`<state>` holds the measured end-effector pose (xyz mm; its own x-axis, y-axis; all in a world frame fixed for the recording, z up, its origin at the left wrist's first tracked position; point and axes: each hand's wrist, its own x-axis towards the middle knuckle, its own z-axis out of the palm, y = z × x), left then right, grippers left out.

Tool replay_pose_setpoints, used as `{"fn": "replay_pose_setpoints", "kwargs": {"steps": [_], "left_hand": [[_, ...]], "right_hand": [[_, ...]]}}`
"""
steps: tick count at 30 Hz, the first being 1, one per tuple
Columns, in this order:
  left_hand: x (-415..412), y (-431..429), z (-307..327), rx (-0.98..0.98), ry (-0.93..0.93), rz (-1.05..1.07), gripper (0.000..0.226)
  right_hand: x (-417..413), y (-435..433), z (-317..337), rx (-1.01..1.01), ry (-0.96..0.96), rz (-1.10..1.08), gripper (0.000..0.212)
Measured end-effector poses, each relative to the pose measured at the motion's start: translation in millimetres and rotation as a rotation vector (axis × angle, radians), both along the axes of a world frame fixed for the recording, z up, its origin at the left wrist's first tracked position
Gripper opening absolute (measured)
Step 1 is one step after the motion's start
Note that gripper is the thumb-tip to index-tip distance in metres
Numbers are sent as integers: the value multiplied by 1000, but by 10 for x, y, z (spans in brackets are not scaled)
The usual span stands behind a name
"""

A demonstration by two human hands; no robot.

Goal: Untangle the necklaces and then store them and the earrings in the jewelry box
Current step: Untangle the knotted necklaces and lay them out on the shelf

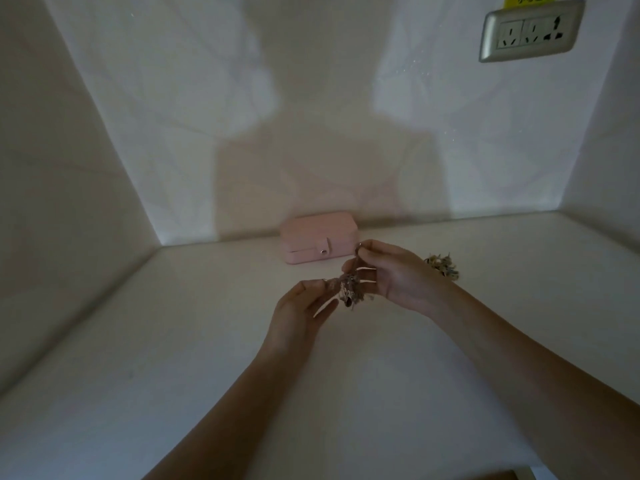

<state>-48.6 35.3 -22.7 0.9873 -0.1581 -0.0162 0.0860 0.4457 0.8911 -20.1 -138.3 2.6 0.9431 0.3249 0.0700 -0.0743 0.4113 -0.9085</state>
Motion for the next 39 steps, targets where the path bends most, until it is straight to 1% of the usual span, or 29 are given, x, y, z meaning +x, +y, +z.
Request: {"fn": "replay_pose_setpoints", "kwargs": {"steps": [2,5,7,9,11,14,15,17,21,24,27,29,30,32,34,37,39], "left_hand": [[0,-12,18,-72,13,-1,19],[-29,-38,57,-142,31,19,27],[-45,-48,69,-140,16,23,29],[-53,-40,69,-111,-2,28,27],[-61,-22,74,-55,-26,37,23],[-78,23,92,22,-56,46,22],[-82,34,97,37,-61,44,23],[-85,38,104,58,-59,43,26],[-108,4,115,134,-58,79,30],[-130,14,115,201,-89,96,28],[-128,30,120,220,-96,112,26],[-119,38,129,198,-85,112,24],[-117,42,130,187,-77,111,23],[-113,50,112,179,-63,106,21],[-114,45,91,203,-57,90,20],[-104,36,84,163,-26,61,13],[-92,44,83,119,-2,46,7]], "right_hand": [[-2,41,-9,12,18,-75,17],[-32,100,-36,-1,60,-157,18],[-58,143,-47,11,100,-178,17],[-93,172,-37,60,146,-122,14],[-141,169,-15,29,141,2,10],[-199,128,-17,-196,45,132,30],[-210,118,-25,-263,2,145,31],[-220,120,-37,-391,-120,124,24],[-238,167,-56,-633,-361,-68,22],[-263,168,-88,-763,-431,-100,19],[-273,174,-98,-870,-490,-149,13],[-283,193,-85,-878,-537,-198,11],[-291,204,-79,-836,-552,-208,11],[-308,207,-70,-732,-548,-196,19],[-312,200,-69,-690,-546,-170,22],[-279,174,-90,-719,-547,-193,13],[-264,152,-105,-802,-563,-208,9]]}}
